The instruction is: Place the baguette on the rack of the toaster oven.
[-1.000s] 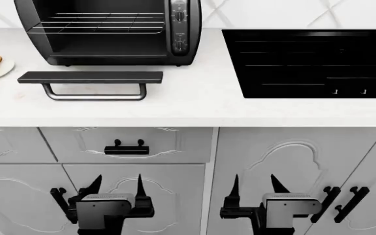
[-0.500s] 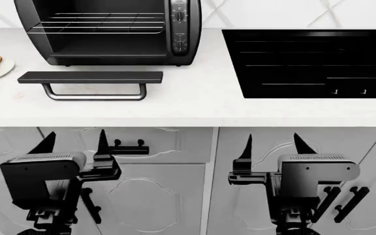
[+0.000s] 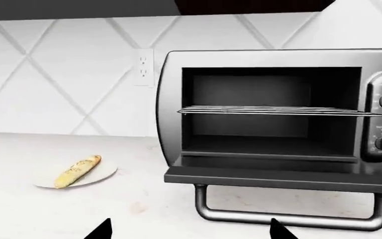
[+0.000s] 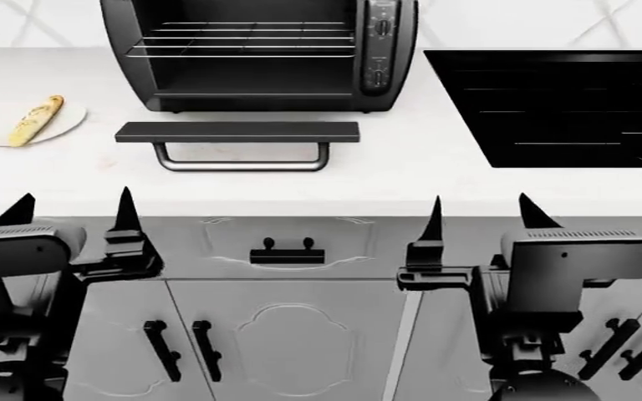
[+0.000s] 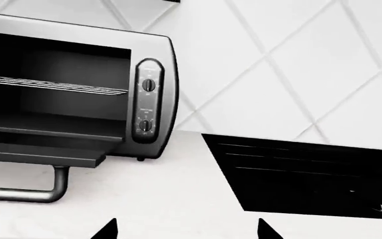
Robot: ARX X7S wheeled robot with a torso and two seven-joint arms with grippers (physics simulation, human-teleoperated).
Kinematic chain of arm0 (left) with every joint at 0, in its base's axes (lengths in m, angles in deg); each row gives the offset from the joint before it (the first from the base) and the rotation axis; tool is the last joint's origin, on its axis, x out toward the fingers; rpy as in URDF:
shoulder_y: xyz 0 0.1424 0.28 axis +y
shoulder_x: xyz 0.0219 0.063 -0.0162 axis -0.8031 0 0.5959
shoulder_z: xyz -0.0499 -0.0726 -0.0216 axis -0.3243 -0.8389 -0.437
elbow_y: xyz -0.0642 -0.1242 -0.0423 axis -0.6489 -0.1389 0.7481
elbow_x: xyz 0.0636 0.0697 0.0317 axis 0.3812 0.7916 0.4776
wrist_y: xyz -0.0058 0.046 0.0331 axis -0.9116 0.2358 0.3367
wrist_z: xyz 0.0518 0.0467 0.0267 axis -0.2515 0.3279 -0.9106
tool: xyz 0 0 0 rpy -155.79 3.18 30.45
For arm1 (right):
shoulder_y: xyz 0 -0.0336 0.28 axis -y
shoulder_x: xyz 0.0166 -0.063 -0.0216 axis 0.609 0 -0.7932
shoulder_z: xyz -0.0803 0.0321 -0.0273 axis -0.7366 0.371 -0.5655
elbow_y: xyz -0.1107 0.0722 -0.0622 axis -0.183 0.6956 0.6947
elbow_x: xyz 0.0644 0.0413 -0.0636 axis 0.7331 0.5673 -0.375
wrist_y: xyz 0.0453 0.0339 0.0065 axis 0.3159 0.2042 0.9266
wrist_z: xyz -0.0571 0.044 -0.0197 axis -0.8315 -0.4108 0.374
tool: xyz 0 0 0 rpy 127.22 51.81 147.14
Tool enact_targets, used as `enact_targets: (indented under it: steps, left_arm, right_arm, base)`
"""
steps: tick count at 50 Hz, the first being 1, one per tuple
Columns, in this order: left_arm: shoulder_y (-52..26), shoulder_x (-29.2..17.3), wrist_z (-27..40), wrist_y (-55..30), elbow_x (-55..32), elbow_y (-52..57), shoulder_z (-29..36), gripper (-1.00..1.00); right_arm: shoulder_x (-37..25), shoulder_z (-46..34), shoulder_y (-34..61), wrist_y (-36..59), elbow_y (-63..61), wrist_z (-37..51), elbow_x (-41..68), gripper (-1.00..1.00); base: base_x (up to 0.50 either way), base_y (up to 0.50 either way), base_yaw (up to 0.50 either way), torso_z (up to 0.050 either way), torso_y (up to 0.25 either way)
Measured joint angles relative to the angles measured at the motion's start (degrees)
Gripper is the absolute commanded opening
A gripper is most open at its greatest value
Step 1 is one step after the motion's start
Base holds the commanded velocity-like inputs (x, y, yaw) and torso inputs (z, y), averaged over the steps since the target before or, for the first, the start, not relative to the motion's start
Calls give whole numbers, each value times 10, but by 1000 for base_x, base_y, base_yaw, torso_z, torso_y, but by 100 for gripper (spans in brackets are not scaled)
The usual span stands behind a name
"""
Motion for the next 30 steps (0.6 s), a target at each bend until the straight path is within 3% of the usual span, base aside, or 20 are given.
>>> enact_targets:
  steps: [16, 30]
  left_arm:
    - [-13, -7, 8, -23, -16, 11, -10, 100]
    - [-27, -13, 19, -46, -25, 22, -8, 100]
  right_arm:
    - [-3, 15, 17, 44, -28, 8, 13, 100]
    - [3, 48, 28, 74, -49, 4, 41, 100]
  base:
    - [22, 500, 0, 0, 0]
    - [457, 239, 0, 0, 0]
